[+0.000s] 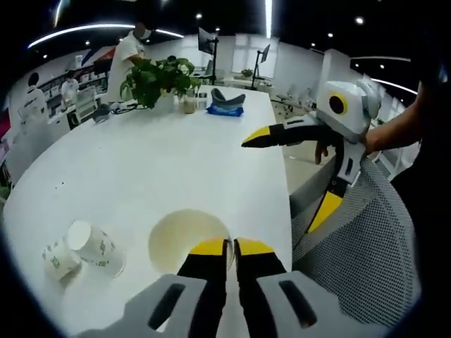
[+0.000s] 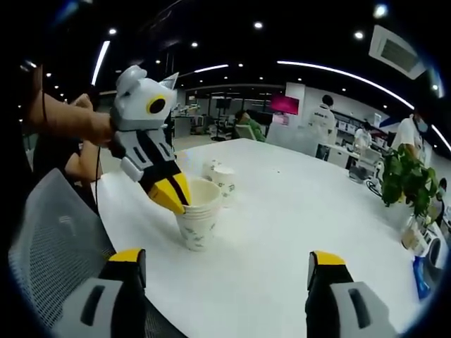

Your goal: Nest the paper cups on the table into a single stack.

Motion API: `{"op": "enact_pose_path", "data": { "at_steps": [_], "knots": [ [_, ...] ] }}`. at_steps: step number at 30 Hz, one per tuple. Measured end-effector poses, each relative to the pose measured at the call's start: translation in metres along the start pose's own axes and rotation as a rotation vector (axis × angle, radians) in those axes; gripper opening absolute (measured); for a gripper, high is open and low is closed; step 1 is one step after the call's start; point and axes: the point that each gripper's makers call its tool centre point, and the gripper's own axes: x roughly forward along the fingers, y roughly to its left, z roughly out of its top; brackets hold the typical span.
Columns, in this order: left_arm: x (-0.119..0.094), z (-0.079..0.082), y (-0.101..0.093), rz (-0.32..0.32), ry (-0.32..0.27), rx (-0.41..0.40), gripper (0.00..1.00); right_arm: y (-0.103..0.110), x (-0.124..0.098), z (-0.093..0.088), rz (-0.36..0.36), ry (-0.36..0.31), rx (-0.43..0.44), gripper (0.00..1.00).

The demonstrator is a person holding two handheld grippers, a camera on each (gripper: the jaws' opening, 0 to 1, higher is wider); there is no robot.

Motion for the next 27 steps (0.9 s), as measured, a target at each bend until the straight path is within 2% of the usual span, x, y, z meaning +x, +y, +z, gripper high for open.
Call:
{"op": "enact_pose_path", "data": {
  "at_steps": [4, 9, 15, 20, 23, 27],
  "knots": [
    [-0.004, 0.003, -0.002, 0.010, -0.014, 0.001, 0.03, -0.001, 0.000, 0.000, -0.001, -0.005, -0.004, 0.97],
    [-0.017, 0.015, -0.003, 0.017, -0.079, -0.045, 0.05, 0.001, 0.000, -0.001, 0.005, 0.000, -0.007, 0.98],
    [-0.038, 0.020, 0.014, 0.070, -0.129, -0.069, 0.10, 0.003, 0.001, -0.001, 0.012, 0.006, -0.010, 0.98],
    [-0.059, 0.008, 0.046, 0.158, -0.126, -0.068, 0.17, 0.004, 0.001, -0.001, 0.020, 0.009, -0.013, 0.98],
    [-0.075, -0.001, 0.068, 0.215, -0.119, -0.057, 0.17, 0.005, 0.002, -0.002, 0.025, 0.009, -0.015, 0.99],
    [-0.094, -0.007, 0.101, 0.295, -0.150, -0.104, 0.19, 0.006, 0.002, -0.002, 0.028, 0.006, -0.017, 1.00]
  ]
}}
